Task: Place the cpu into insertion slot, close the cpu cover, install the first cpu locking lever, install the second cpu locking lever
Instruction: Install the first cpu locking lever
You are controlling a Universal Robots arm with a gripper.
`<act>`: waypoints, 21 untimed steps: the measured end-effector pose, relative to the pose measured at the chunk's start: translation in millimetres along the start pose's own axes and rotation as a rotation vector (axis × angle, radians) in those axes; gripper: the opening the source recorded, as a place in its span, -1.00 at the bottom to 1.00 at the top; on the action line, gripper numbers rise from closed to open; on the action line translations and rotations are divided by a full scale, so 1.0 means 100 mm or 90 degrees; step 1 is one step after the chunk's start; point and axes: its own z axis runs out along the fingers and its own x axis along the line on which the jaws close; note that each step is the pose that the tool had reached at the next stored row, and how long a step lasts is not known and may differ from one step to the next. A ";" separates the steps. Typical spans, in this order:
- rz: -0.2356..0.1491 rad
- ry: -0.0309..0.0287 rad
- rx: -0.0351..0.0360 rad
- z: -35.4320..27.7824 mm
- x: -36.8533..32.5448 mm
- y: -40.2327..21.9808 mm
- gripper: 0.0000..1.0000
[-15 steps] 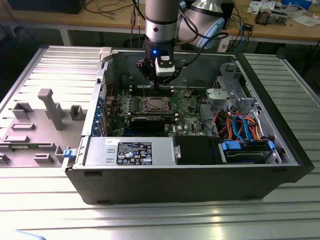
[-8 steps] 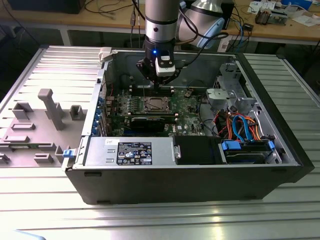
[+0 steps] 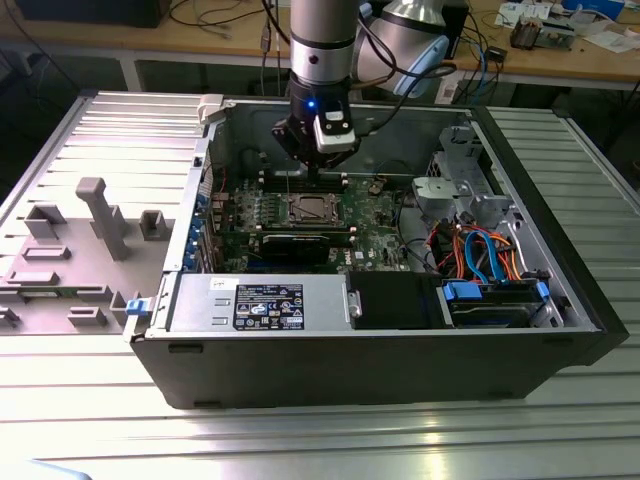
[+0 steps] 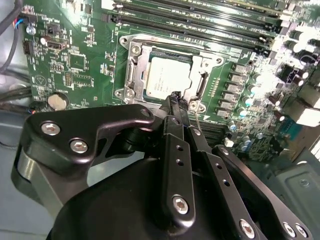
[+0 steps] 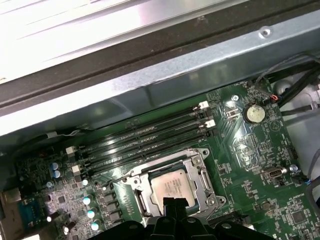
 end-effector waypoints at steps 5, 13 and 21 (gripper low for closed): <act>-0.022 0.0005 0.0000 0.000 0.000 0.000 -0.79; -0.022 0.0005 0.0000 0.000 0.000 0.000 -0.79; -0.035 0.0008 0.0000 0.000 0.000 0.000 -0.79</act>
